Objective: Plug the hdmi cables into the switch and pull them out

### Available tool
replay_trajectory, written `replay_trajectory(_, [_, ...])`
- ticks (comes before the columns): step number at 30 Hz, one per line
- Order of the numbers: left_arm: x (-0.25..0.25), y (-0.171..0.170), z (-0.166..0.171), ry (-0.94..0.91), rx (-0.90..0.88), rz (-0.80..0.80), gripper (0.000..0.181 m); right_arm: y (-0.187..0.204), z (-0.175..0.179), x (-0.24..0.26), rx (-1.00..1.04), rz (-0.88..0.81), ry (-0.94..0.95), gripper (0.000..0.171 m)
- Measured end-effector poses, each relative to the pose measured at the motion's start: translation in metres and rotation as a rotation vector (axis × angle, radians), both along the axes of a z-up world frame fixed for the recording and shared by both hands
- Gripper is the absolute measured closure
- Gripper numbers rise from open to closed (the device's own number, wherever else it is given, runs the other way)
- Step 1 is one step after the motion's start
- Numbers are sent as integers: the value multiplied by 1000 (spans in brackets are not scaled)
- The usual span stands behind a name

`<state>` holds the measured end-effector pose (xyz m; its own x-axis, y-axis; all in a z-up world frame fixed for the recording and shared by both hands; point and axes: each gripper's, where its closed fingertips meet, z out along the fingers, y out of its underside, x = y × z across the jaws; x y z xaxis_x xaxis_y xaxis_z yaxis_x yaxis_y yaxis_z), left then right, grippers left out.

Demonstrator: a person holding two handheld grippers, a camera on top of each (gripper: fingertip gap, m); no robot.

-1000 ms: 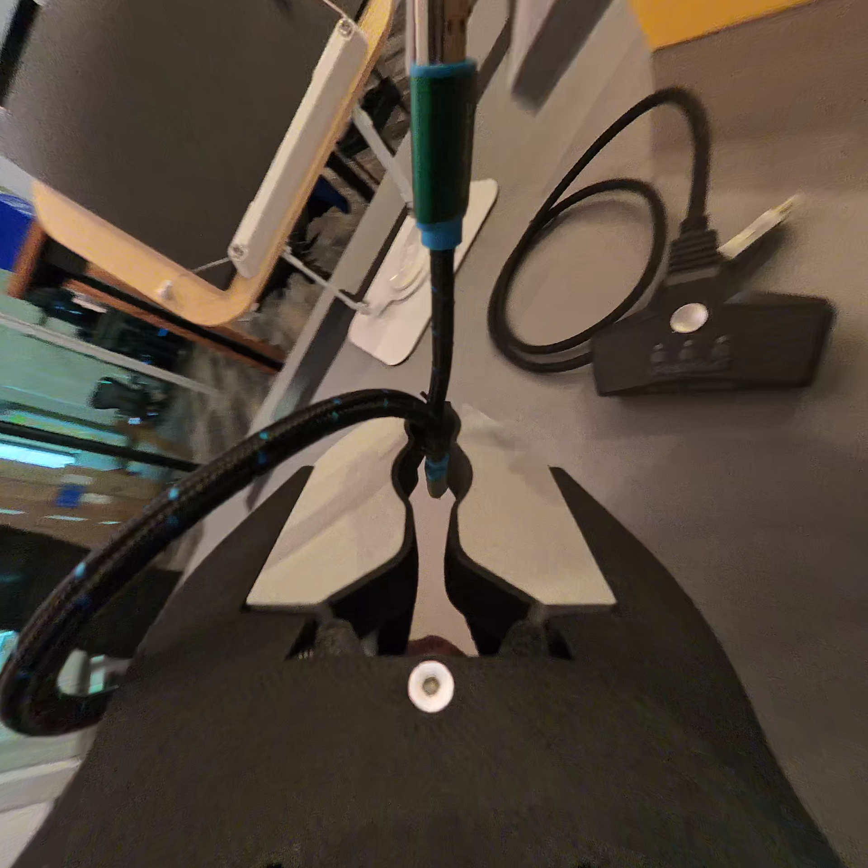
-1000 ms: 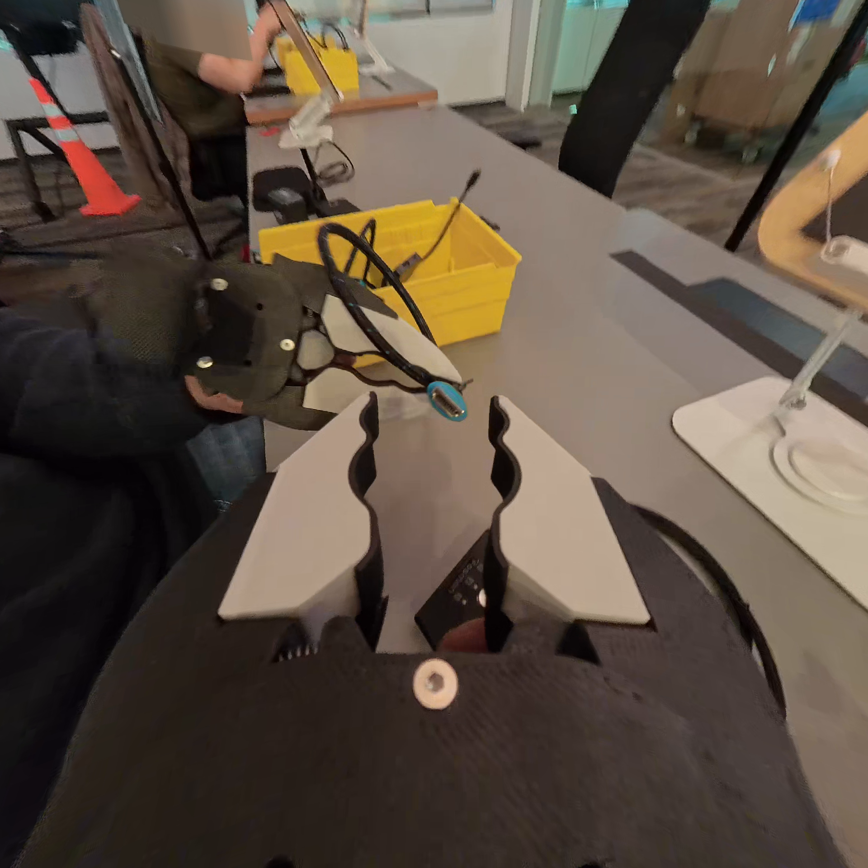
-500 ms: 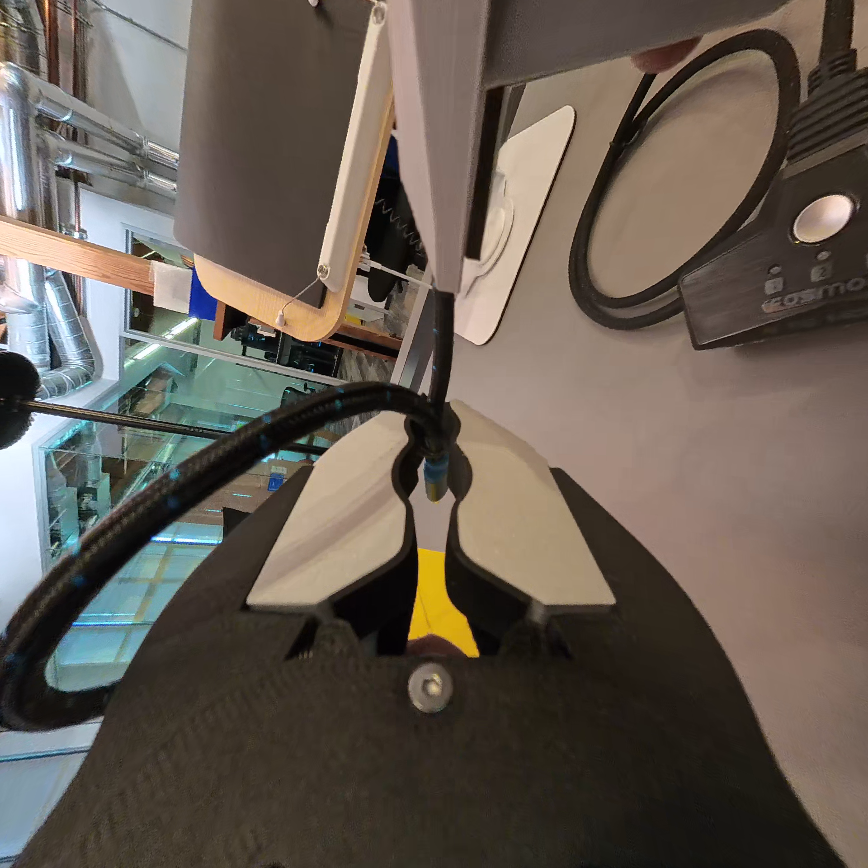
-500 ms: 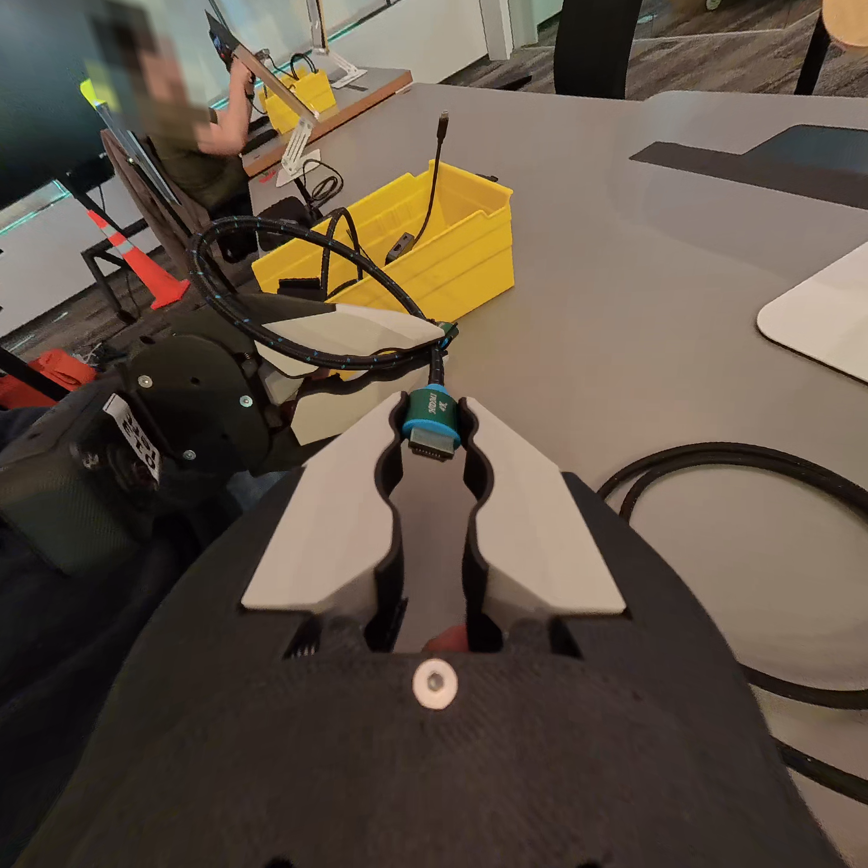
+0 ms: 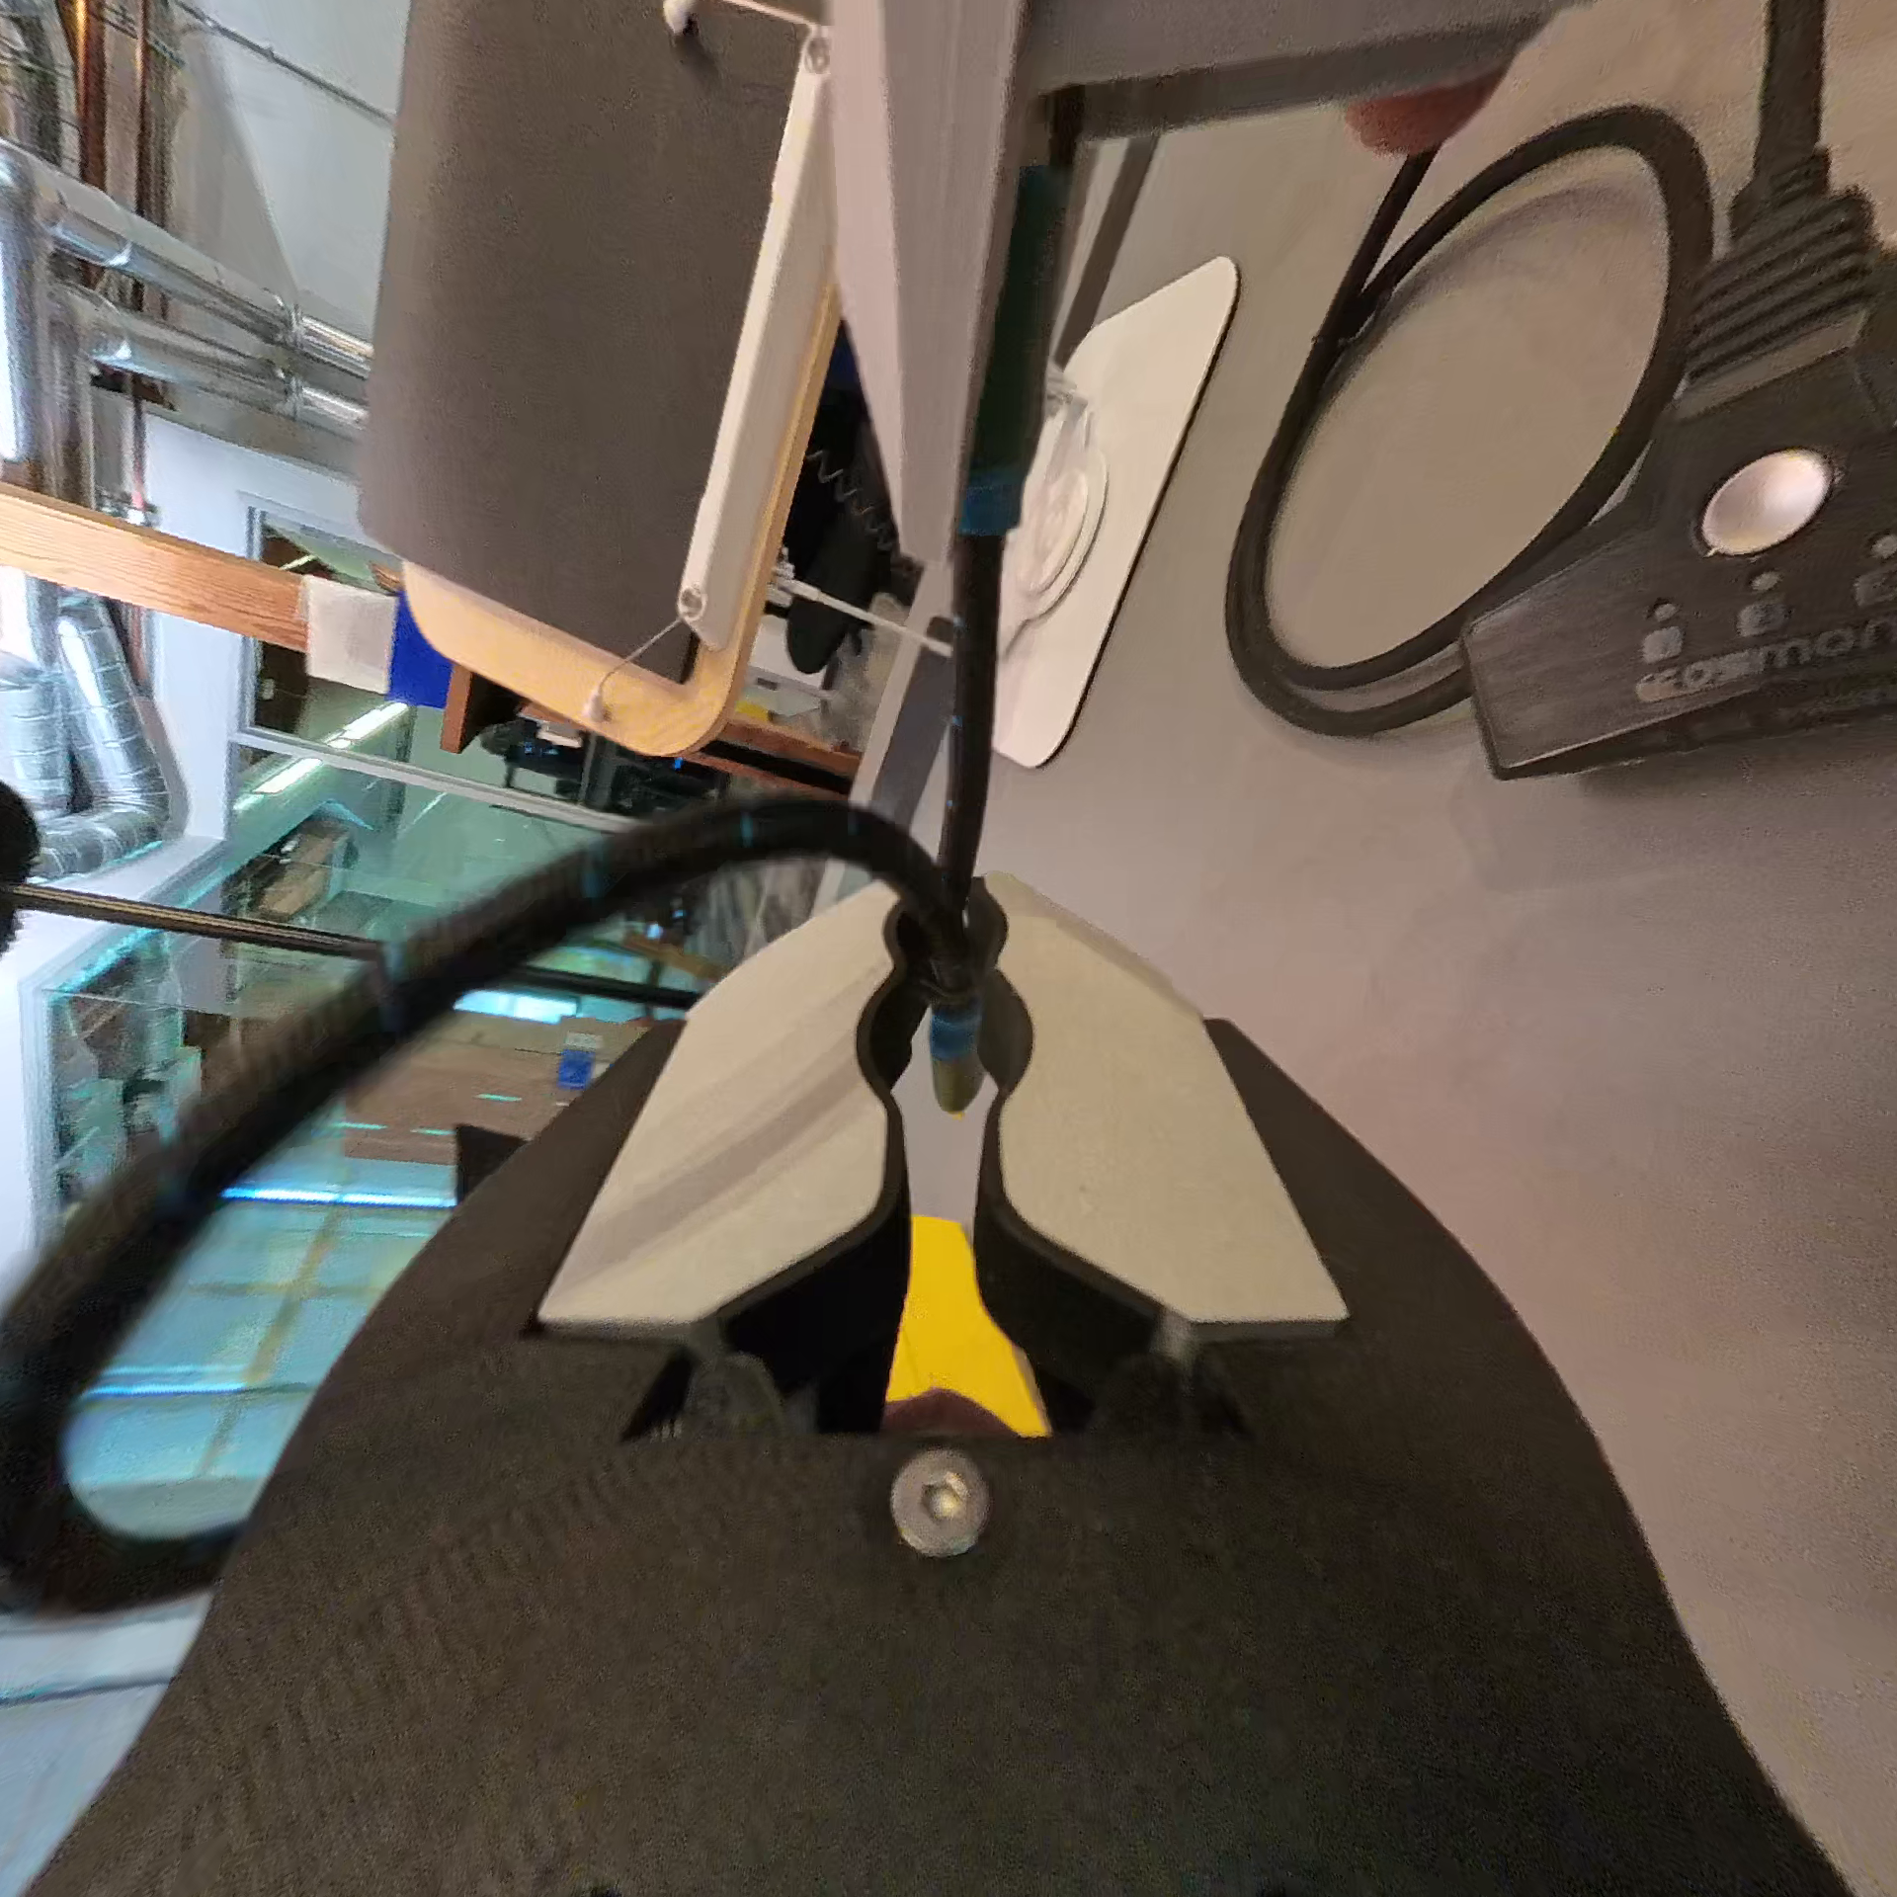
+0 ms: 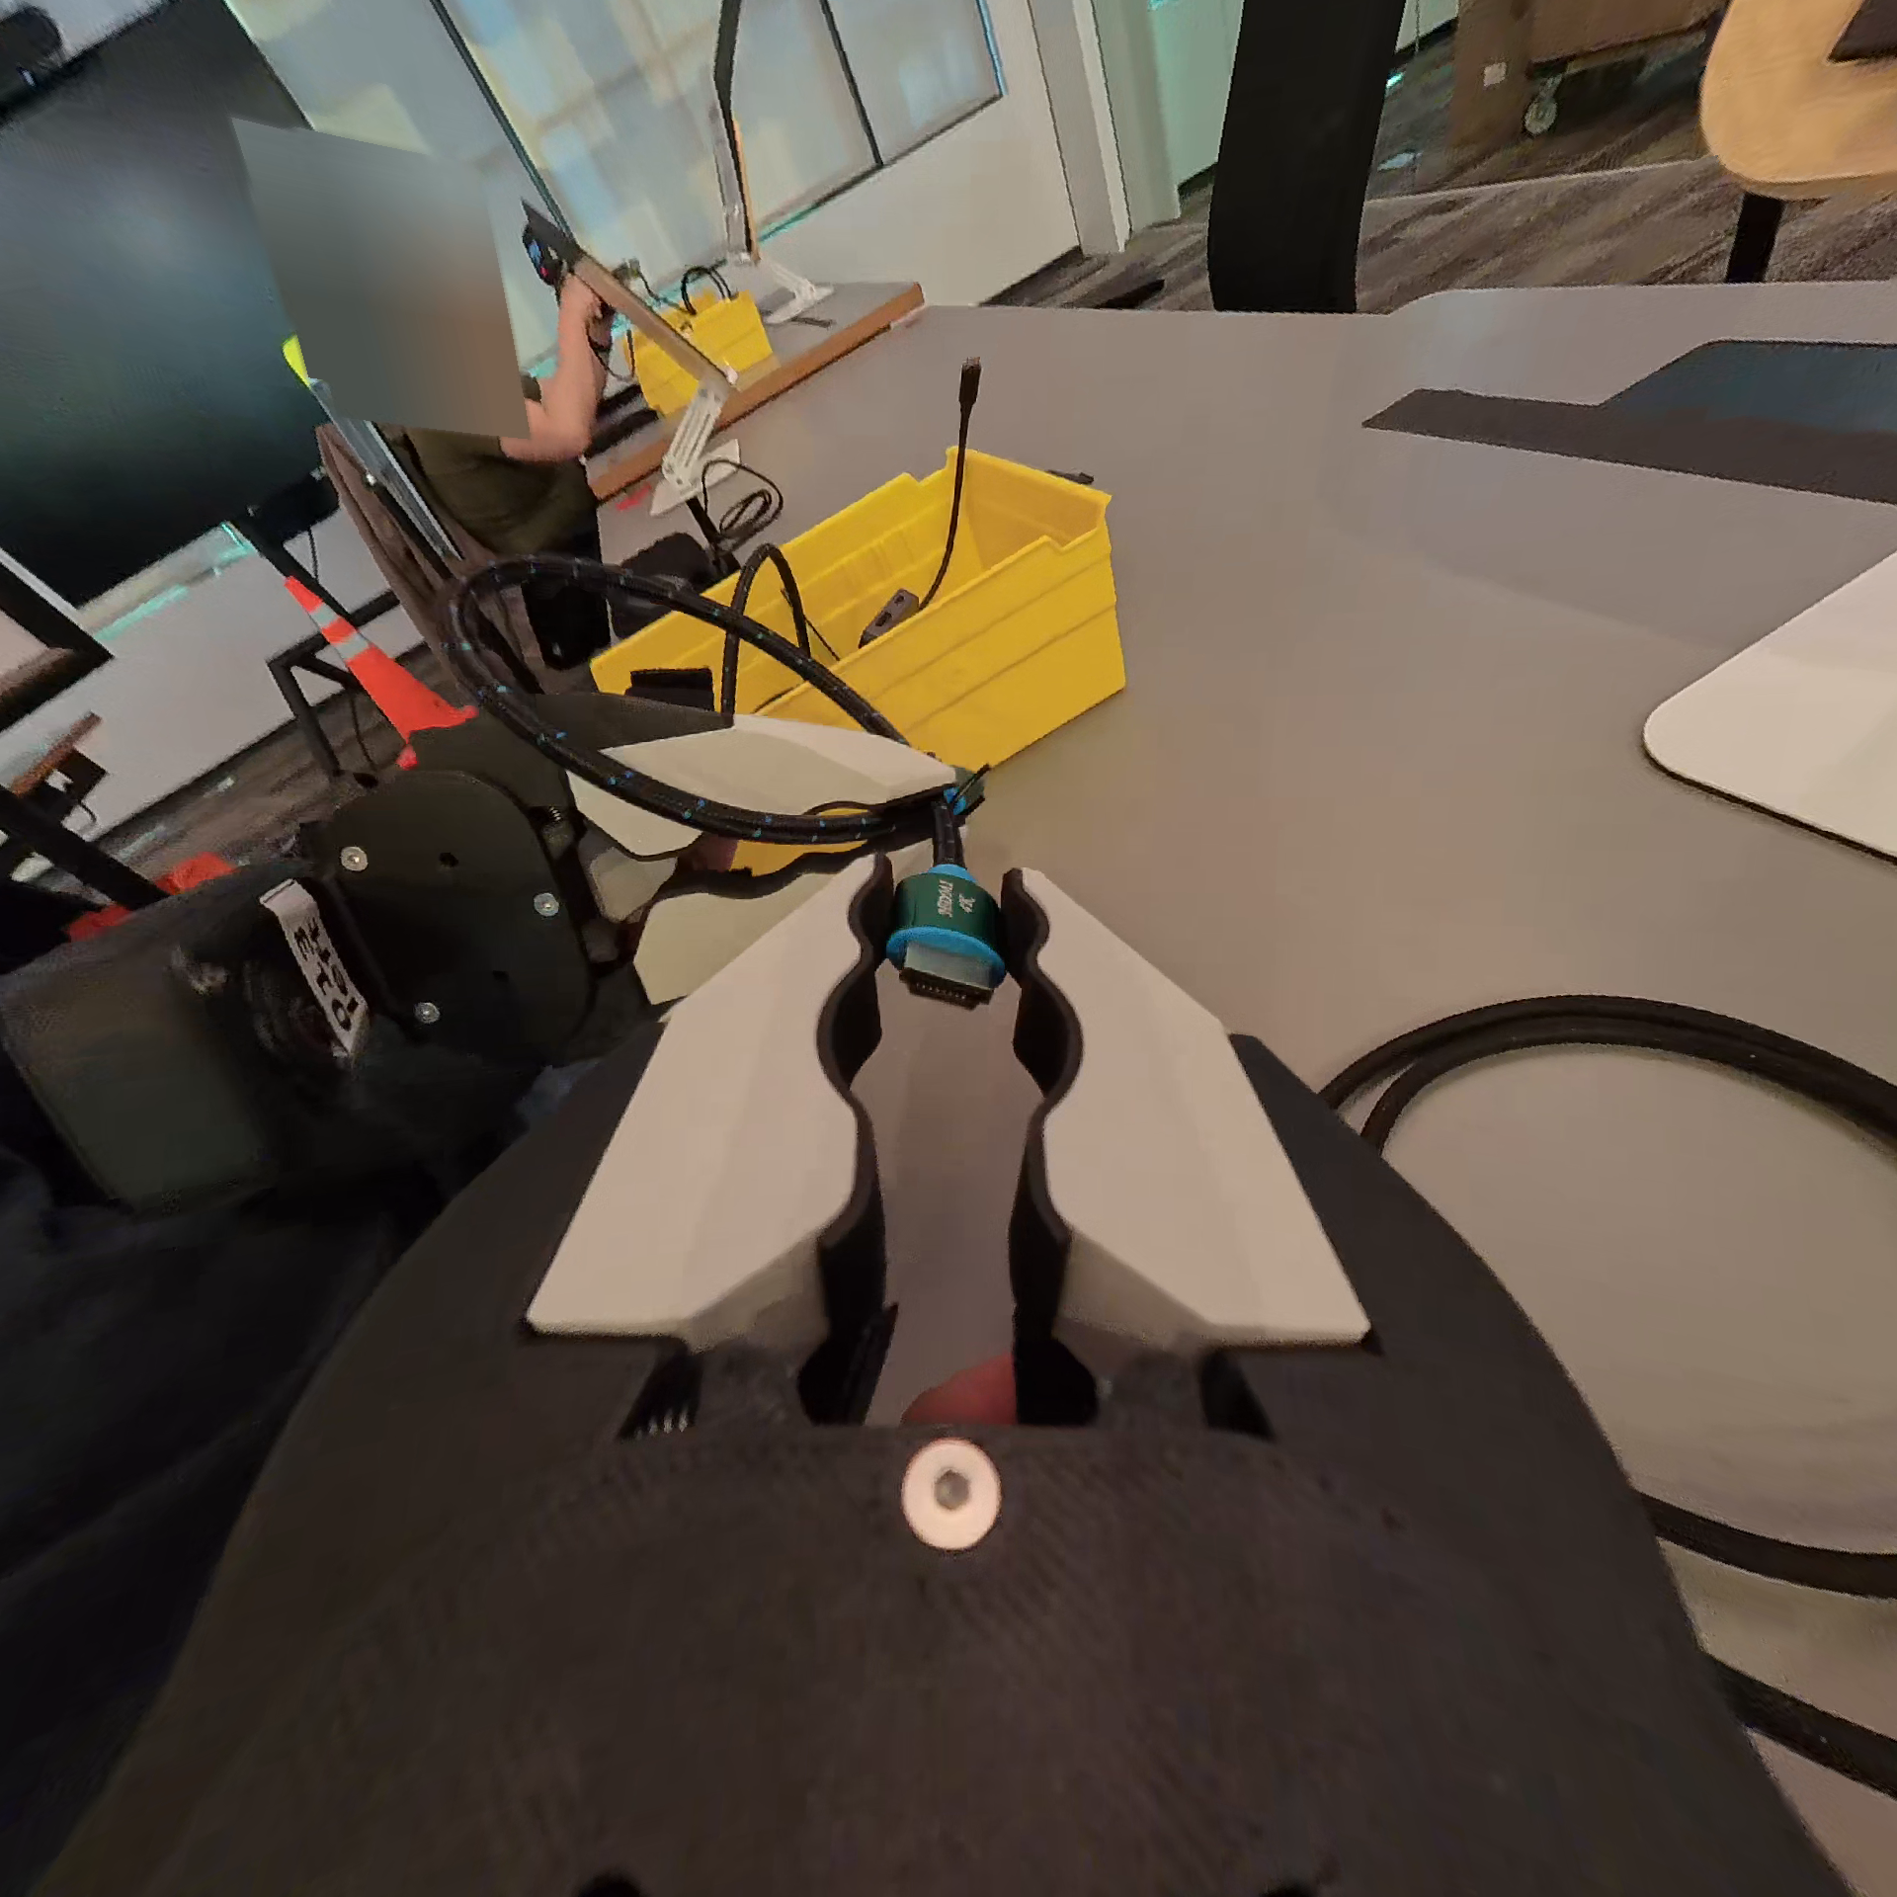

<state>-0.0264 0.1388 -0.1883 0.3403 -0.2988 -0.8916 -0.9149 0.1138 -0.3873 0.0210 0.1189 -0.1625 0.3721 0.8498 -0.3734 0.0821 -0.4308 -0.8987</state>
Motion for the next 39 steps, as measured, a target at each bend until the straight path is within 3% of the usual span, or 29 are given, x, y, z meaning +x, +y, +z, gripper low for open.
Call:
replay_trajectory(3, [2,-2,3,-77,-47,-34,169,5,3,2,12,-10,51,152])
replay_trajectory(6, [-1,-4,3,-169,-112,-45,153,15,2,7,27,-43,58,152])
replay_trajectory(11, [0,-20,4,-306,-200,-147,147,29,6,17,62,-87,93,152])
replay_trajectory(16, [15,-50,-2,-573,-473,-336,150,32,31,23,133,-67,195,152])
replay_trajectory(18, [19,-51,-6,-718,-593,-354,138,27,46,22,162,-36,250,153])
replay_trajectory(23, [32,-51,3,-1028,-776,-473,160,0,73,13,242,104,321,152])
replay_trajectory(27, [44,-53,20,-1203,-925,-600,156,-18,80,5,280,192,349,153])
replay_trajectory(31, [49,-52,43,-1374,-1013,-719,106,-28,78,-1,295,241,353,152])
replay_trajectory(34, [51,-57,61,-1435,-994,-820,87,-33,73,-3,305,275,340,152])
replay_trajectory(39, [59,-68,81,-1461,-964,-937,110,-41,69,-6,303,334,321,153])
